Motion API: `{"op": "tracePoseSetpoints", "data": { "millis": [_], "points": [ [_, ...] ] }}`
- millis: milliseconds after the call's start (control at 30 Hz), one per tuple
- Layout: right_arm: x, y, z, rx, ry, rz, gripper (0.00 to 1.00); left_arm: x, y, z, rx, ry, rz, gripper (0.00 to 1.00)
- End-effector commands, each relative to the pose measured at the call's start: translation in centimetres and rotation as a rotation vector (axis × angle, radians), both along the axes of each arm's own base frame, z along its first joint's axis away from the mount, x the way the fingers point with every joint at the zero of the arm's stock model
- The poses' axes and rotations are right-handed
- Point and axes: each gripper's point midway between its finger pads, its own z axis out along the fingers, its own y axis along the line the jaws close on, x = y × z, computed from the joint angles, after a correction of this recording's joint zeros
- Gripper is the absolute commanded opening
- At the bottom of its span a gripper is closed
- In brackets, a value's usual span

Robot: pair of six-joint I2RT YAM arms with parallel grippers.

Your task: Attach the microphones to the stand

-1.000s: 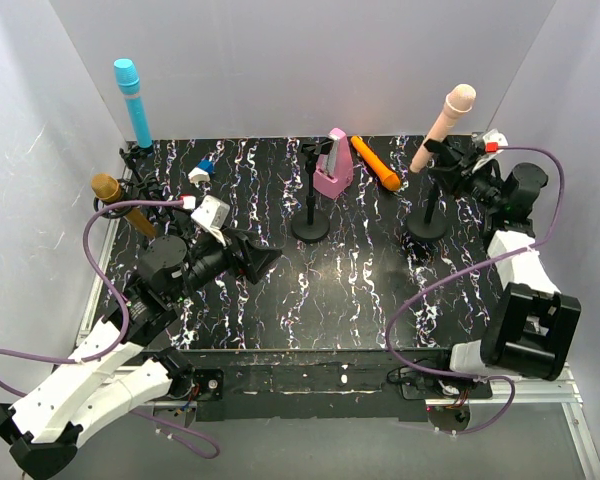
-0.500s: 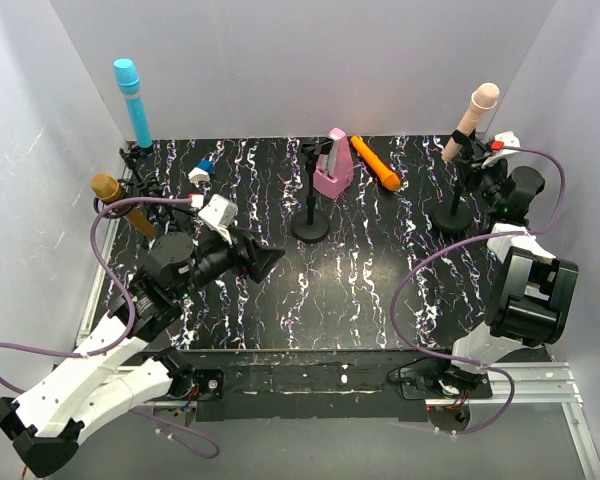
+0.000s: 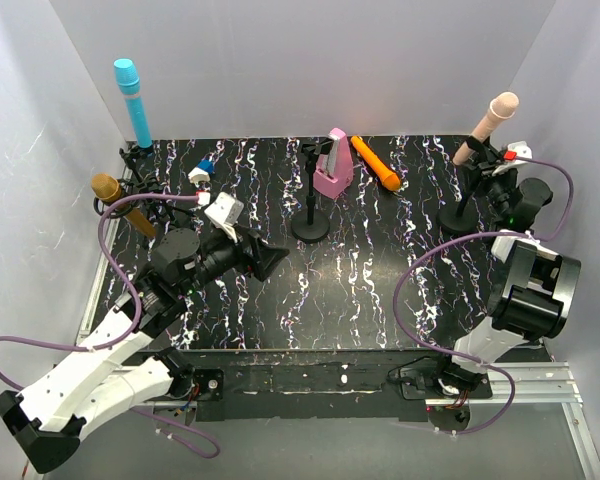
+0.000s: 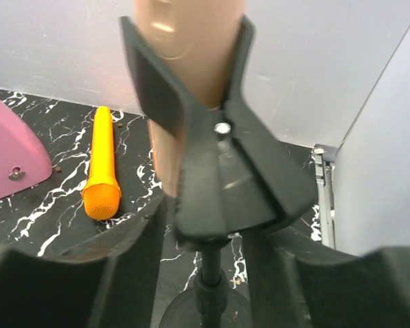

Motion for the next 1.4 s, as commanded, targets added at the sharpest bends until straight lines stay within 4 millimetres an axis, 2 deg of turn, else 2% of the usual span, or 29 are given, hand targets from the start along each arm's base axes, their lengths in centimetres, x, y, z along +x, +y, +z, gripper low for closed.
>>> {"op": "tracePoseSetpoints", "data": {
  "millis": [0, 133, 300, 600, 733, 900, 1000, 1133, 1233, 1367],
  "points": [
    [-1.2, -0.5, 4.1, -0.052, -0.146, 0.004, 0.59, -0.5, 0.2, 0.9, -0.028, -0.028, -0.009, 0.73],
    [-2.4, -1.3, 3.7, -0.022, -0.118, -0.005, 0.73, -0.7, 0.3, 1.0, -0.043, -0.028, -0.013, 0.73],
    [-4.6, -1.2, 3.3, -0.025, -0.078, 0.005, 0.82, -0.9, 0.5, 0.8, -0.051, -0.018, -0.009, 0.76],
    [-9.4, -0.6, 1.2, -0.004, 0.059, 0.049, 0.86, -1.3, 1.1, 0.3, -0.055, -0.018, 0.006, 0.87],
    [-11.7, 0.4, -0.1, 0.013, 0.139, 0.078, 0.87, -1.3, 1.4, -0.3, -0.058, -0.008, 0.025, 0.98],
    [-15.2, 2.4, -2.0, 0.047, 0.358, 0.127, 0.87, -0.5, 2.0, -1.8, -0.034, 0.013, 0.079, 0.98],
    [-17.4, 4.0, -2.0, 0.059, 0.426, 0.172, 0.86, -0.1, 1.1, -2.9, -0.008, -0.006, 0.046, 0.98],
    [-20.2, 6.2, -1.5, 0.088, 0.466, 0.226, 0.85, 1.4, -0.7, -3.5, 0.016, -0.073, 0.007, 0.98],
    [-21.6, 7.5, -1.1, 0.107, 0.484, 0.254, 0.83, 3.4, -2.2, -3.5, 0.034, -0.151, -0.002, 0.98],
    [-22.9, 9.6, -0.5, 0.134, 0.496, 0.345, 0.82, 7.3, -3.8, -5.3, 0.099, -0.236, 0.037, 0.98]
  ]
}}
